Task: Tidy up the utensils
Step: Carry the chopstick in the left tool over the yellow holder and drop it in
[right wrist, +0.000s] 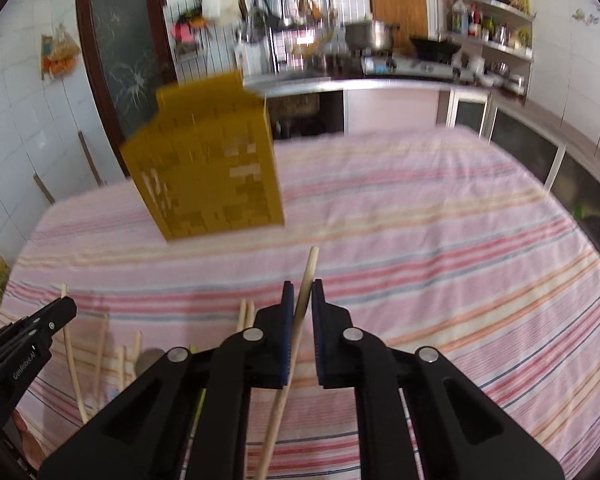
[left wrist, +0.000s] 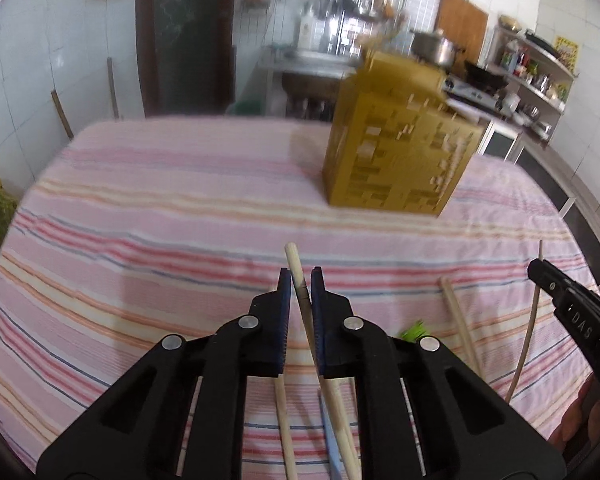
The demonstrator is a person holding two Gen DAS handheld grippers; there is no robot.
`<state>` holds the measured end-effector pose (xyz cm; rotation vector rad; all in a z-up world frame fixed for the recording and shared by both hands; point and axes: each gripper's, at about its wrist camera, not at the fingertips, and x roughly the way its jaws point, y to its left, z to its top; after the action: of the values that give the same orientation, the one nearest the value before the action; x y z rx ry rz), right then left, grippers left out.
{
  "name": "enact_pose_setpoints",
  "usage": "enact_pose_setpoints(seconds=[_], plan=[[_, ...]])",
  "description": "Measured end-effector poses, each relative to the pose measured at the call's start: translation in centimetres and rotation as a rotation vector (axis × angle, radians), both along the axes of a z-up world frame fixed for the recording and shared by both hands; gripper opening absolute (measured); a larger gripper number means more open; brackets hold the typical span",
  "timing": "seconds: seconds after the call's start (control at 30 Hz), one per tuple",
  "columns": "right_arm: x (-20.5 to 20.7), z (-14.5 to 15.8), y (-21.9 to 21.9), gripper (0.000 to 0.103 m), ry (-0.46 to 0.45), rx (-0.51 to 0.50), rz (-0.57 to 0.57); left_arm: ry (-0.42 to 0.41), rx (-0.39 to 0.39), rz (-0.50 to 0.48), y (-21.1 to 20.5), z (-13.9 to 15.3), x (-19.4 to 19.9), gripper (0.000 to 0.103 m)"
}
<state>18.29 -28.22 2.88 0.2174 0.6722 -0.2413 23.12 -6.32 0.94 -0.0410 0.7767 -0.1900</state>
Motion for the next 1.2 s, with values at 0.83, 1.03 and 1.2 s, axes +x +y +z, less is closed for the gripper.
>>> enact_pose_setpoints(seconds=[0.83, 1.03, 1.2], plan=[[-2.0, 7.2, -1.2, 0.006, -0.378, -0.061, 0.089, -0.334, -0.003, -0.058, -1.8, 9.9, -3.8, 0.004], [-0.3, 8.7, -1.6, 0.006, -0.430, -0.065, 0.081, -0.369, -0.019, -0.074, -2.3, 12.1, -2.7, 0.005], [1.9, 11.3, -2.3, 0.006, -0.493, -0.065, 0.073, -0.421, -0.036, -0.080, -2.9, 15.1, -1.2, 0.004]])
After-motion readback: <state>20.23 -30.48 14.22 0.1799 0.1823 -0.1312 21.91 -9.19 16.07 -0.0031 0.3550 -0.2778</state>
